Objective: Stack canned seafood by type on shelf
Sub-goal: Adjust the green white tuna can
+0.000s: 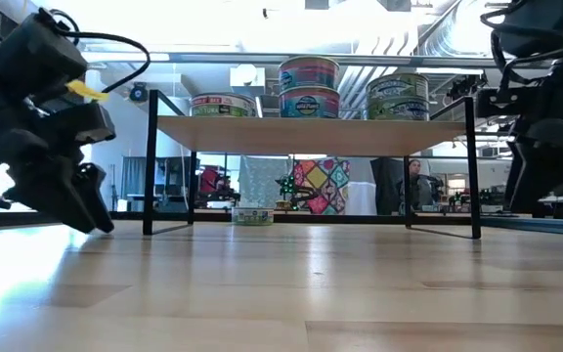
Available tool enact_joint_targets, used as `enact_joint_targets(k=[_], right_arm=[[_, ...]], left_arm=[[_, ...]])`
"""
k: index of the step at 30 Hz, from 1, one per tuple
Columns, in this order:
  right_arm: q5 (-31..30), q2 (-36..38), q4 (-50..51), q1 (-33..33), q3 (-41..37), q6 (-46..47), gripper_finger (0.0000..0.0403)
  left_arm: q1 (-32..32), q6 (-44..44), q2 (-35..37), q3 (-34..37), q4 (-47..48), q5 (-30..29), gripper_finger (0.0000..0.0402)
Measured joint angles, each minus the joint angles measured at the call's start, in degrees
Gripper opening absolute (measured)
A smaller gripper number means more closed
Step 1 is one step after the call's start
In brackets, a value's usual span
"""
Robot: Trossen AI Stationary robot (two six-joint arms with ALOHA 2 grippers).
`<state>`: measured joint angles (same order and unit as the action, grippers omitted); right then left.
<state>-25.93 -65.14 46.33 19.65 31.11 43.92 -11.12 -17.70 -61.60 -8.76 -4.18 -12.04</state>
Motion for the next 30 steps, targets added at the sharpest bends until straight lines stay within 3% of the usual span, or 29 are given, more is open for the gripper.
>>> enact_joint_targets(k=[6,13,17,20,23,26,28,30], right_arm=[[0.09,2.08,2.17,4.25,-0.02,3.17,0.0291],[-0.84,8.49,3.05,11.77,-0.02,12.06,0.0291],[-5.47,9.42,-1.77,15.92,-0.02,11.83,0.0291],[-9.20,9.25,-6.54,18.15,-0.02,9.02,0.0291],[-12.47,9.22,-9.84,19.45,-0.02,5.09,0.0291],[-15.03,9.22,-10.37,19.94,-0.02,2.58,0.0291],[-16.09,9.22,-10.34,19.94,-0.02,2.12,0.0291],[-17.19,9.22,-10.27,19.94,-0.02,2.09,0.0291]], left_arm=[[-0.43,-2.74,7.05,-6.90,16.00,-0.02,0.0263],[-2.01,-1.12,9.77,-22.65,33.88,-0.11,0.0255],[-2.59,4.55,9.56,-32.43,37.49,-1.44,0.0250],[-1.37,10.51,8.96,-39.63,37.36,-7.18,0.0246],[3.49,18.54,7.00,-46.95,37.32,-12.41,0.0240],[12.92,26.81,3.53,-54.47,37.47,-12.63,0.0230],[21.47,30.39,0.48,-58.98,37.31,-11.12,0.0219],[31.33,32.09,-3.27,-62.52,37.31,-5.57,0.0205]])
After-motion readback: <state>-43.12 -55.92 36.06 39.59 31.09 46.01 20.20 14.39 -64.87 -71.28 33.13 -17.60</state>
